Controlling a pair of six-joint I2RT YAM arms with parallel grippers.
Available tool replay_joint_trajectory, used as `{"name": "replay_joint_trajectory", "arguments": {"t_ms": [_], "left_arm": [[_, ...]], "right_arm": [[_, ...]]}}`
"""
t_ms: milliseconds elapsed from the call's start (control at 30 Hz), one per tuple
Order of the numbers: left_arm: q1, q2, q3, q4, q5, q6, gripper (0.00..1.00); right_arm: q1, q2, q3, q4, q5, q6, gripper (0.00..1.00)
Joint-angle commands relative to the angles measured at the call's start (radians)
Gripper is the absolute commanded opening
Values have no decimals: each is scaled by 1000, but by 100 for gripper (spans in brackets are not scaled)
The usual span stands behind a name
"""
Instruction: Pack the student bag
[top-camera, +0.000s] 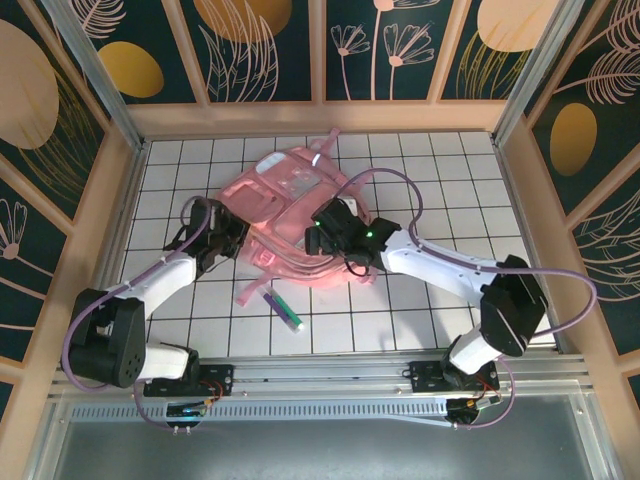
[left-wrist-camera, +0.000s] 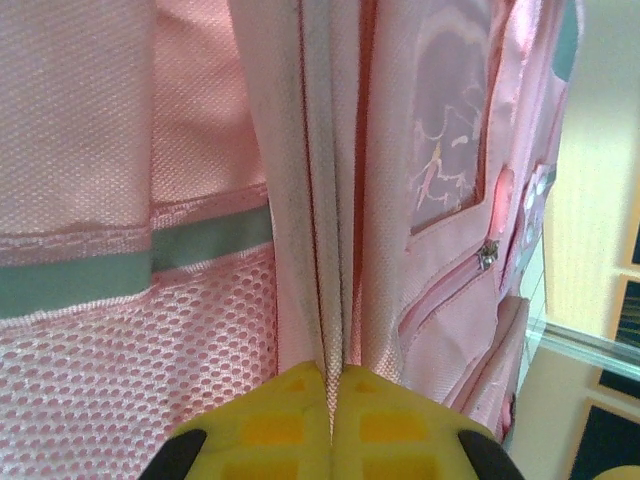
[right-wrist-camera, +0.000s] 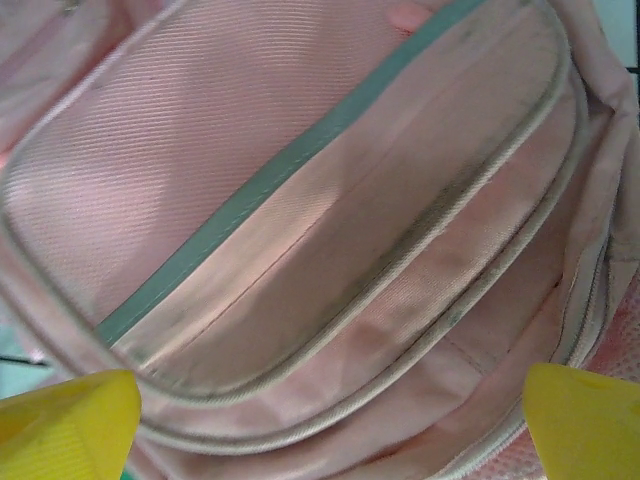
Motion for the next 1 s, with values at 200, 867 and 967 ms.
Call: {"name": "replay_joint_trajectory", "arguments": {"t_ms": [200, 867, 967], "left_arm": [[-123, 73, 92, 154, 56, -171, 0], [-358, 175, 248, 127, -130, -410, 0], [-357, 168, 244, 115, -131, -422, 0]], "right_arm": [[-223, 121, -55, 344, -178, -46, 73], [-282, -101, -29, -27, -107, 21, 72], [-206, -155, -104, 15, -256, 26, 67]]}}
